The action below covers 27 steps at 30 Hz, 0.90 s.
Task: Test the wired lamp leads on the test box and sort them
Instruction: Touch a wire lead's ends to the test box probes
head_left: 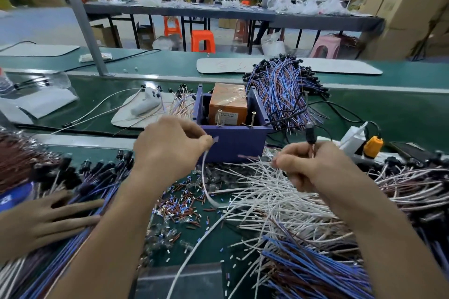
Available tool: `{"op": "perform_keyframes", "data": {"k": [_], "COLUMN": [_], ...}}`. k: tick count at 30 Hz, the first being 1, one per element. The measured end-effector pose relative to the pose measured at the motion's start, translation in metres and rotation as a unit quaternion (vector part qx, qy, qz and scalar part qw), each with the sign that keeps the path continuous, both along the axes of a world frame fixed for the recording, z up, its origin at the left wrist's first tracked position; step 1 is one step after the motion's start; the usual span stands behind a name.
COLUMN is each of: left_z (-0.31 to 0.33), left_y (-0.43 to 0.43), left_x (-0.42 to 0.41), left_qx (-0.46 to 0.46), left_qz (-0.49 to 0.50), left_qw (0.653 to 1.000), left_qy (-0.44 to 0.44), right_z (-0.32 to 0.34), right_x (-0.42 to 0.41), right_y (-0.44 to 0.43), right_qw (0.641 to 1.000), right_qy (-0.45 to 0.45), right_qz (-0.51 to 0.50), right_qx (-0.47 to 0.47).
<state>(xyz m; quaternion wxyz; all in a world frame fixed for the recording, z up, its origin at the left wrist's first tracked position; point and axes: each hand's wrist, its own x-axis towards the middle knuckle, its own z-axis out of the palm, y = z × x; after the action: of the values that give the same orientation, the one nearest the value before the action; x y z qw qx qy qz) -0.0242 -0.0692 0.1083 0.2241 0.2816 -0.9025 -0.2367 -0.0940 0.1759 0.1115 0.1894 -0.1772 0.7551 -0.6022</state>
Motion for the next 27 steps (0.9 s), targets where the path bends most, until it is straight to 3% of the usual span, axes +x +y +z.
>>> {"op": "perform_keyframes", "data": {"k": [2, 4, 6, 9, 12, 17, 23, 25, 27], "left_z": [0.002, 0.004, 0.011, 0.010, -0.002, -0.022, -0.043, -0.050, -0.056], "left_y": [0.007, 0.017, 0.033, 0.063, 0.078, 0.076, 0.082, 0.086, 0.091], "left_x": [0.012, 0.022, 0.029, 0.035, 0.039, 0.049, 0.046, 0.044, 0.043], "left_qx": [-0.016, 0.075, 0.223, 0.279, 0.276, 0.230, 0.049, 0.060, 0.184], "left_qz": [-0.021, -0.114, -0.256, -0.383, -0.358, -0.322, -0.321, -0.314, -0.310], "left_qw": [0.999, 0.986, 0.934, 0.879, 0.890, 0.918, 0.945, 0.946, 0.928], "left_qy": [0.021, 0.095, 0.111, 0.055, 0.059, 0.018, 0.029, 0.060, 0.099], "right_z": [0.004, 0.008, 0.010, 0.008, 0.001, -0.023, -0.051, -0.051, -0.052], "right_x": [0.007, 0.014, 0.020, 0.029, 0.038, 0.048, 0.058, 0.056, 0.053], "right_y": [0.005, 0.007, 0.007, 0.005, 0.007, 0.016, 0.016, 0.015, 0.014], "right_qw": [0.996, 0.986, 0.974, 0.959, 0.948, 0.970, 0.990, 0.985, 0.981], "right_qy": [-0.013, -0.012, -0.020, -0.021, 0.000, 0.111, 0.042, 0.018, -0.002], "right_qz": [0.067, 0.139, 0.190, 0.242, 0.273, 0.170, 0.133, 0.166, 0.188], "right_qx": [0.049, 0.094, 0.120, 0.148, 0.161, 0.136, -0.003, -0.032, -0.051]}}
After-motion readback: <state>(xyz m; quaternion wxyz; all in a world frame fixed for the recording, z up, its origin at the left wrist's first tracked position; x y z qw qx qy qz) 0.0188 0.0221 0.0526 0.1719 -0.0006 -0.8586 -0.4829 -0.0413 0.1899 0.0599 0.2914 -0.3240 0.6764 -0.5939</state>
